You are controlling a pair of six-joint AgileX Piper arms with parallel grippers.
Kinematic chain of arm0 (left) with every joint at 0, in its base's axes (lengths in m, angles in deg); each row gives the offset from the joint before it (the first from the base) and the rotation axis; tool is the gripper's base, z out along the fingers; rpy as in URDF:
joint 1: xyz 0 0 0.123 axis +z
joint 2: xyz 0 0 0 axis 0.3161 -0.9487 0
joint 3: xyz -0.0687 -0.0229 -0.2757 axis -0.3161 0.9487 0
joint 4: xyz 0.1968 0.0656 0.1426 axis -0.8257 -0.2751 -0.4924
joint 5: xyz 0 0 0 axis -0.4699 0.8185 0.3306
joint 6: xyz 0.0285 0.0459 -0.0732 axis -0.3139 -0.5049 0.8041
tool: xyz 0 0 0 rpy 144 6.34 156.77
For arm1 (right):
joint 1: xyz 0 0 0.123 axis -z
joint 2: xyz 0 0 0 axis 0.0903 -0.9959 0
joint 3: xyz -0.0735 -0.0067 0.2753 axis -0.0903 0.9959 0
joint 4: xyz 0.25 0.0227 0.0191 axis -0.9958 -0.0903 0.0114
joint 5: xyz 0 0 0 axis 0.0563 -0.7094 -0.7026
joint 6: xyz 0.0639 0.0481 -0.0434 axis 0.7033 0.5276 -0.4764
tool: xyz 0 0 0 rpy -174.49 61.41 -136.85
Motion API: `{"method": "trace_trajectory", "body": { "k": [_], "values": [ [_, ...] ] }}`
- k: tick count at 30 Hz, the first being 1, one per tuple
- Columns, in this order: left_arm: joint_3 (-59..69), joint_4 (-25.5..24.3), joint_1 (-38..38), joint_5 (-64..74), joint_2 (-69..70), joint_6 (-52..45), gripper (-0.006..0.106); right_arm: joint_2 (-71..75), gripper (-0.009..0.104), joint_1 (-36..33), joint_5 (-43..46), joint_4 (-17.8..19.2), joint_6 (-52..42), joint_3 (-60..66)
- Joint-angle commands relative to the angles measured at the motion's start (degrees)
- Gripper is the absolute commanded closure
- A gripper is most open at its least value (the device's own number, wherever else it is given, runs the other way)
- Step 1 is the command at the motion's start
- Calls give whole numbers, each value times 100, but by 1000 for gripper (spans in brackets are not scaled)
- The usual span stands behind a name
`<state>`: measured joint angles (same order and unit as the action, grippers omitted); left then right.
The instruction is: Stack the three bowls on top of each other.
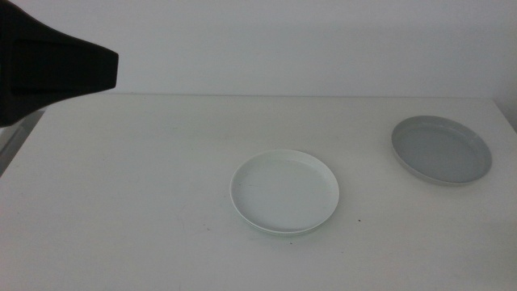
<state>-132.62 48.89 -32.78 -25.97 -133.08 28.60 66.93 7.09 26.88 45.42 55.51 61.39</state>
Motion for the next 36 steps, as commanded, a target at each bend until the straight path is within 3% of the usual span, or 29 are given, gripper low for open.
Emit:
{"method": "trace_trajectory", "body": {
  "k": [1, 9, 15, 18, 26, 28, 36],
  "values": [
    [20, -10, 2, -78, 23, 41, 7, 29, 4, 39, 89, 61, -42, 17],
    [20, -10, 2, -78, 23, 41, 7, 29, 4, 39, 410, -78, 427, -69],
    [20, -21, 2, -78, 23, 41, 7, -893, 4, 39, 501, -279, 777, -1203],
    [20, -21, 2, -78, 23, 41, 7, -1785, 4, 39, -371, -246, 695, -2341],
    [20, -21, 2, -78, 23, 26, 7, -4418, 4, 39, -3909, -246, 626, -5403],
    [20, -21, 2, -78, 23, 26, 7, -4881, 4, 39, -4198, -246, 626, -5907],
    [20, -21, 2, -78, 23, 26, 7, -5747, 4, 39, -4017, -417, 616, -6495]
  ]
}}
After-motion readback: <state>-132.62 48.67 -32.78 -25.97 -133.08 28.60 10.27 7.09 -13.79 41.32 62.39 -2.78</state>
